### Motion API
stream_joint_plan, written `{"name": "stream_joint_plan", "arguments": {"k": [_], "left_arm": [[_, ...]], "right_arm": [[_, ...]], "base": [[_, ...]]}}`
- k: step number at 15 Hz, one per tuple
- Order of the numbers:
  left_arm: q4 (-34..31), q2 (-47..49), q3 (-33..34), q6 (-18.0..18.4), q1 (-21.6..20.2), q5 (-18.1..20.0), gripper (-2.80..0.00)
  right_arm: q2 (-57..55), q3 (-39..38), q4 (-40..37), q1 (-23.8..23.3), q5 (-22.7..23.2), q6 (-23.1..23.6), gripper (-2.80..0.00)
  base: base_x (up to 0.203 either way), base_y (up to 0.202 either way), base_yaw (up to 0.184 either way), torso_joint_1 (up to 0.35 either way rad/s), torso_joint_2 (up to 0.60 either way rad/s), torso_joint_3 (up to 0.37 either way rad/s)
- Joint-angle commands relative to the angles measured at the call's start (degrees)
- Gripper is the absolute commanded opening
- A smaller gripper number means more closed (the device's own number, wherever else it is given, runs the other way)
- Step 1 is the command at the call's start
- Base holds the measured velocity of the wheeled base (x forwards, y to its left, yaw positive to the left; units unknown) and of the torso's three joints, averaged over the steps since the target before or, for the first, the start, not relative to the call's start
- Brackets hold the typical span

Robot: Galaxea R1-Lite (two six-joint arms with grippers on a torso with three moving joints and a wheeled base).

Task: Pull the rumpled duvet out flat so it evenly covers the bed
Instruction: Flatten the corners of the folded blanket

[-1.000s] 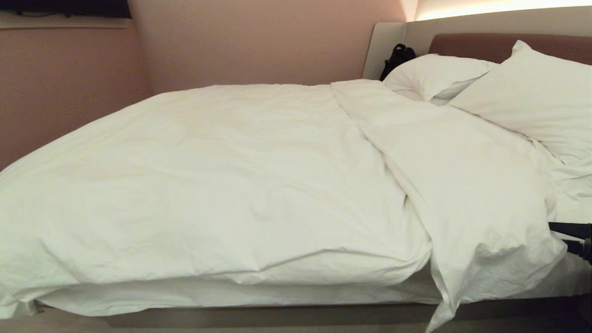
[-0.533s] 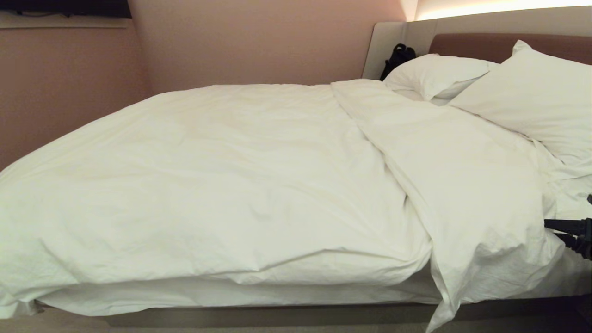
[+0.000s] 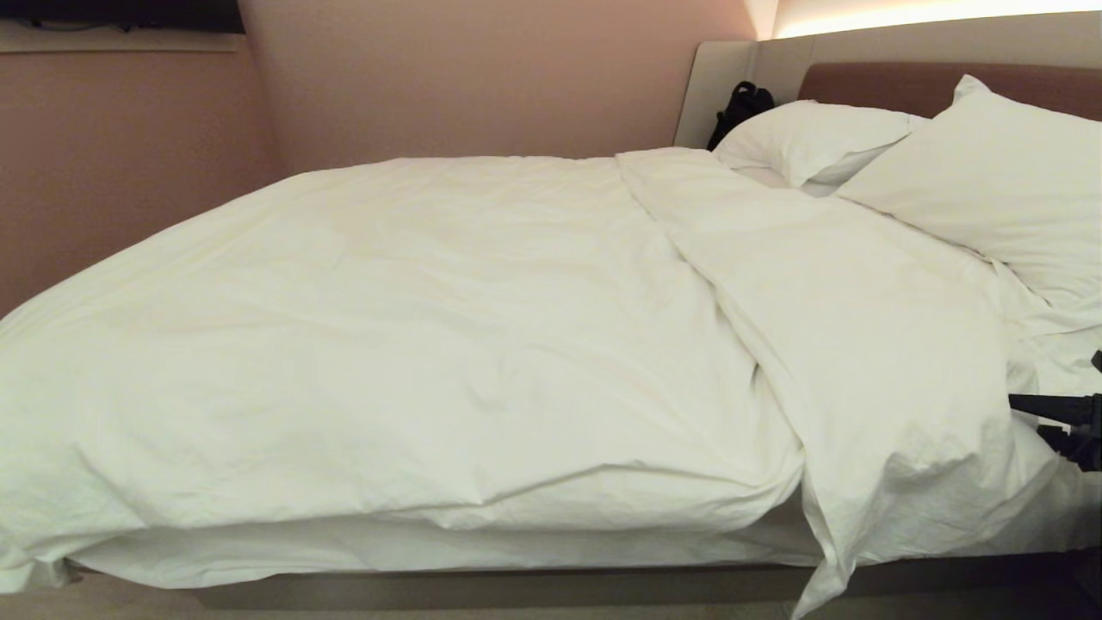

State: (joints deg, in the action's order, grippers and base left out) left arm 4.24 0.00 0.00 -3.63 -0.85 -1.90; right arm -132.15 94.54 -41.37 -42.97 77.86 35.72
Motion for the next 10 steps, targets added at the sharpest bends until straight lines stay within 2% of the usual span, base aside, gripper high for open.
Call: {"name": "stream_joint_plan", "arguments": {"k": [1,3,5,10], "left_arm": [[0.06,0.05,0.0,-0.06,-0.03,-0.03,-2.8],[0.06,0.0,0.0,-0.06,-0.03,-0.03,-2.8],[0.06,0.09,0.0,-0.06,-0.03,-0.03,-2.8],[0.06,0.07,0.0,-0.06,-0.03,-0.03,-2.8]], "right_arm": [[0.13,-0.06,-0.37,-0.01,0.63,0.23,0.0],[0.09,-0.23,-0.37,-0.01,0.63,0.45,0.0],[0.05,-0.15,-0.37,-0.01,0.71,0.75,-2.8],[1.88,-0.3,-2.68,-0.51,0.83,0.77,-2.8]], "base": [[0.0,0.0,0.0,0.0,0.0,0.0],[0.0,0.0,0.0,0.0,0.0,0.0],[0.0,0.0,0.0,0.0,0.0,0.0],[0.0,0.0,0.0,0.0,0.0,0.0]]}}
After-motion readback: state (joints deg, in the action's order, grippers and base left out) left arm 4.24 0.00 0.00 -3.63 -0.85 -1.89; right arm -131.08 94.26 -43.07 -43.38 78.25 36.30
